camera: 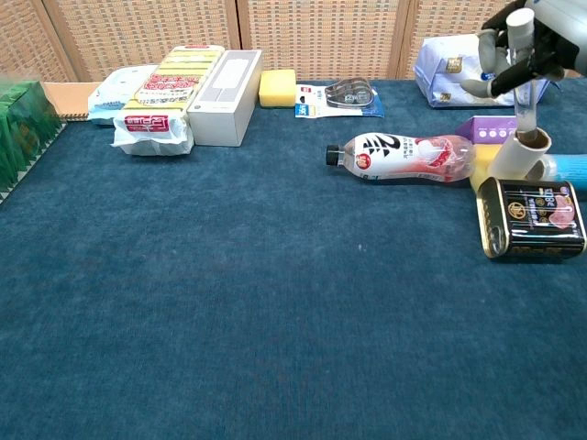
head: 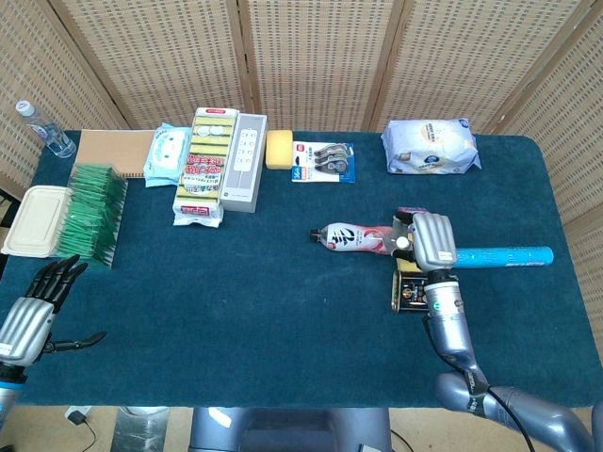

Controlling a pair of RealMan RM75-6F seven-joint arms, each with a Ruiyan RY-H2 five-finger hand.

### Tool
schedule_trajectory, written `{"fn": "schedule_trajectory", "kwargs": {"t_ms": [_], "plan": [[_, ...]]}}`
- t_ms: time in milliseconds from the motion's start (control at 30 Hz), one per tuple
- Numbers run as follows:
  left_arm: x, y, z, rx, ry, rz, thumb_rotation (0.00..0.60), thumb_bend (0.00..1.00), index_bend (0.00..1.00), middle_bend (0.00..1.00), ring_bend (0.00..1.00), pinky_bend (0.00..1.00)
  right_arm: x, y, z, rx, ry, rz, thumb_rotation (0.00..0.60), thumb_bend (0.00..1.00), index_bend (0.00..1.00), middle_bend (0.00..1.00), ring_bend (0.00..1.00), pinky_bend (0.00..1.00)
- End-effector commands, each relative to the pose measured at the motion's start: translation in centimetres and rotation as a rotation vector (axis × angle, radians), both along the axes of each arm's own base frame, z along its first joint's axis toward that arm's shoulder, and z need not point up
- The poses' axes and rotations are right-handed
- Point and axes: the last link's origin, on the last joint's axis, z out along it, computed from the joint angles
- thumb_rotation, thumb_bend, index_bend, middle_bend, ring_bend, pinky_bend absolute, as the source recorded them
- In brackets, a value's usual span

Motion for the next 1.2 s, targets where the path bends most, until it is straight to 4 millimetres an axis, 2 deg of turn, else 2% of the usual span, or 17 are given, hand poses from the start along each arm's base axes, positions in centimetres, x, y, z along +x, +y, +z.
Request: {"fn": "schedule_trajectory", "kwargs": {"t_ms": [33,633,1200], "plan": [[0.0,0.0,0.0,0.001,0.000,0.000,0.385,0.00,0.00,0.00,0.00,0.03,0.5,-0.4,-0.1,0.005,-0.019,-0.002,0.600,0.34,0.73,0.81,0.90,0.89],[0.0,0.0,-0.1,-0.005,-0.001,0.002,0.391,0.00,0.00,0.00,0.00,0.03,2.1,-1.2,-0.6,0.033,-0.122,-0.007,0.600,0.35,0.74,0.83,0.93,0.90],[-0.1,-0.1,-0.1,-0.011,0.000,0.000,0.384,0.00,0.00,0.00,0.00,0.03,4.8,-1.8,1.0,0.006,-0.169,0.044,0.600,0.36,0.76,0.85,0.95,0.91]]}}
